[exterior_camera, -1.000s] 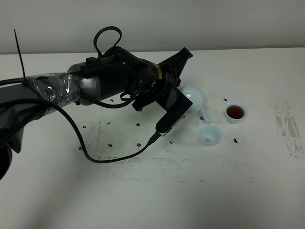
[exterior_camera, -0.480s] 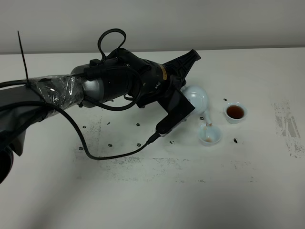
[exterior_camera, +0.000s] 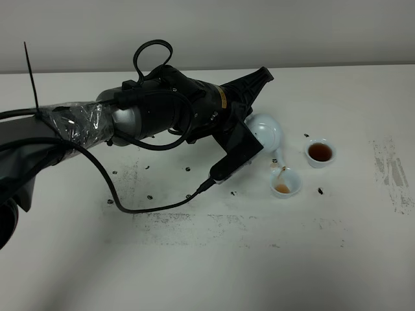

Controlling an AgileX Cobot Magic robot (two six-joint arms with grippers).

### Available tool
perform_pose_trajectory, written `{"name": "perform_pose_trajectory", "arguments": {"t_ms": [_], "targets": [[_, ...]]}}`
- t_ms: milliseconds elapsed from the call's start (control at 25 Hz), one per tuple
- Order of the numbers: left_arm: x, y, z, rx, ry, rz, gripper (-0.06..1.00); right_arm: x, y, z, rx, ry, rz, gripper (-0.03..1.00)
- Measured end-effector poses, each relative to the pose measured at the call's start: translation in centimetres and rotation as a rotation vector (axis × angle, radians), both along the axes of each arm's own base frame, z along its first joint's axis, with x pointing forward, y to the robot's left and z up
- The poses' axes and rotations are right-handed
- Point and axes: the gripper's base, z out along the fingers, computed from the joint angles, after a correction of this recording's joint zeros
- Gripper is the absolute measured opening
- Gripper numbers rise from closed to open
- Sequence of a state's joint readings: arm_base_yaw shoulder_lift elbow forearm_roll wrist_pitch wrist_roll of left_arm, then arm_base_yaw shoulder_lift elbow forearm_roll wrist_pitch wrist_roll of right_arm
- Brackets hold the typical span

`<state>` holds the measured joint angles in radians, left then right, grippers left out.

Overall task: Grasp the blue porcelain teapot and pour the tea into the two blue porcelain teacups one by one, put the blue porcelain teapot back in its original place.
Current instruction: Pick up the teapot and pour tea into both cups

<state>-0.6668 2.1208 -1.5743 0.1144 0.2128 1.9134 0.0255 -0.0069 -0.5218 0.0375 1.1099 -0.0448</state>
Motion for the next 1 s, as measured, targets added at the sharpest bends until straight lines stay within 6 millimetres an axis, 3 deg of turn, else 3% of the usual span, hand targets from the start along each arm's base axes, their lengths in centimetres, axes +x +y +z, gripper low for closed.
{"name": "perform_pose_trajectory", "arguments": {"t_ms": [1000], "targets": [[-0.04,-0.44,-0.33,0.027,-0.04,-0.048,0.06,0.0,0.0,0.0,0.0,0.0,0.0,0.57]]}}
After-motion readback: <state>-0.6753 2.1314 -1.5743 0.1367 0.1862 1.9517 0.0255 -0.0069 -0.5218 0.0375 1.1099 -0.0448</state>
